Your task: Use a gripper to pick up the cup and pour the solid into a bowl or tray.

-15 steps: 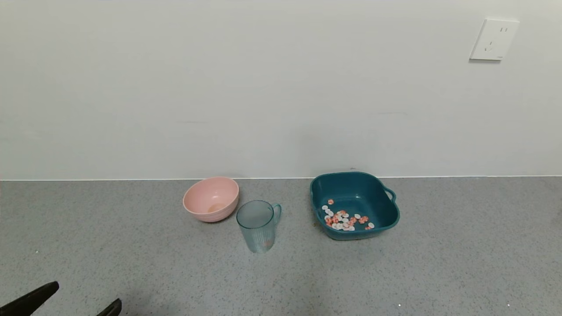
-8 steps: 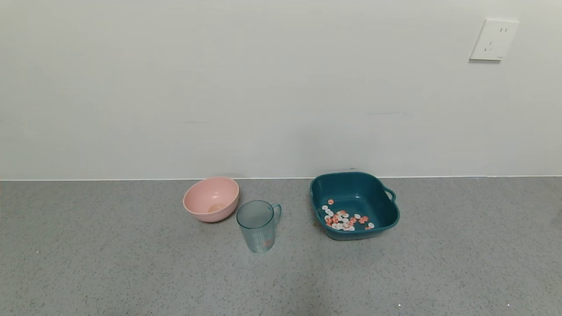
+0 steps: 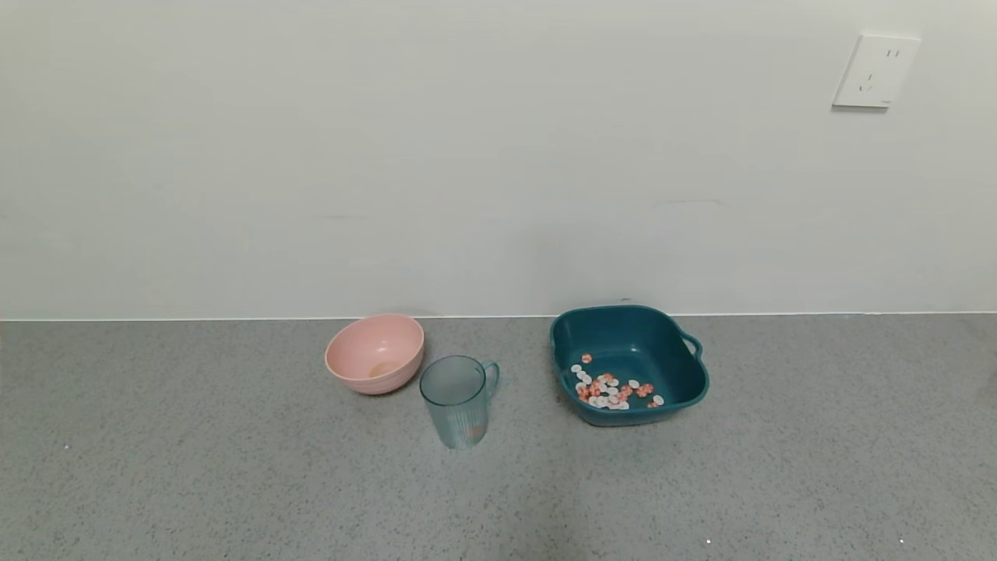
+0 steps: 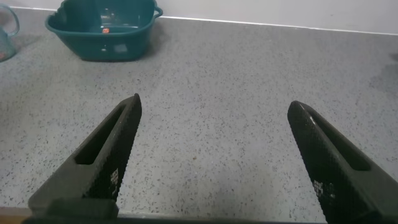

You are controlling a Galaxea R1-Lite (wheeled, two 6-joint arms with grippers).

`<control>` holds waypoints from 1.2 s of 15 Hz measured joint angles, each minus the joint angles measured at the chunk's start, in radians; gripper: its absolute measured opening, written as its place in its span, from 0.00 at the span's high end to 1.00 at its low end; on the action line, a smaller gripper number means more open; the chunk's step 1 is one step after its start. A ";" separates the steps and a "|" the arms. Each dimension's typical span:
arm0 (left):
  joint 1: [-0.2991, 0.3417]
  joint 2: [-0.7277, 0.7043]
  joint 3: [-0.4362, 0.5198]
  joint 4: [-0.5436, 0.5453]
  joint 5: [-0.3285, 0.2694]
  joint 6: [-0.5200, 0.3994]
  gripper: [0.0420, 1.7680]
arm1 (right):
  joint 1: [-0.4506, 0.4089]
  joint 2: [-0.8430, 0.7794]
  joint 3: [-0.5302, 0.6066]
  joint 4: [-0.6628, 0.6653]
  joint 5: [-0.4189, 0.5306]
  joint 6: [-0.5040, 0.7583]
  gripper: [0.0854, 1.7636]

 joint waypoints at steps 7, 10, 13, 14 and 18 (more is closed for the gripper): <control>0.001 -0.104 0.069 -0.144 0.107 0.046 0.03 | 0.000 0.000 0.000 0.000 0.000 0.000 0.03; 0.001 -0.108 0.113 -0.116 0.159 0.092 0.03 | 0.000 0.000 0.000 0.000 0.000 0.000 0.03; 0.001 -0.109 0.119 -0.116 0.171 0.046 0.03 | 0.000 0.000 0.000 0.000 0.000 0.000 0.03; 0.001 -0.109 0.119 -0.116 0.180 0.025 0.03 | 0.000 0.000 0.000 0.000 0.000 0.000 0.03; 0.001 -0.109 0.120 -0.116 0.186 0.014 0.03 | 0.000 0.000 0.000 0.000 0.000 0.000 0.03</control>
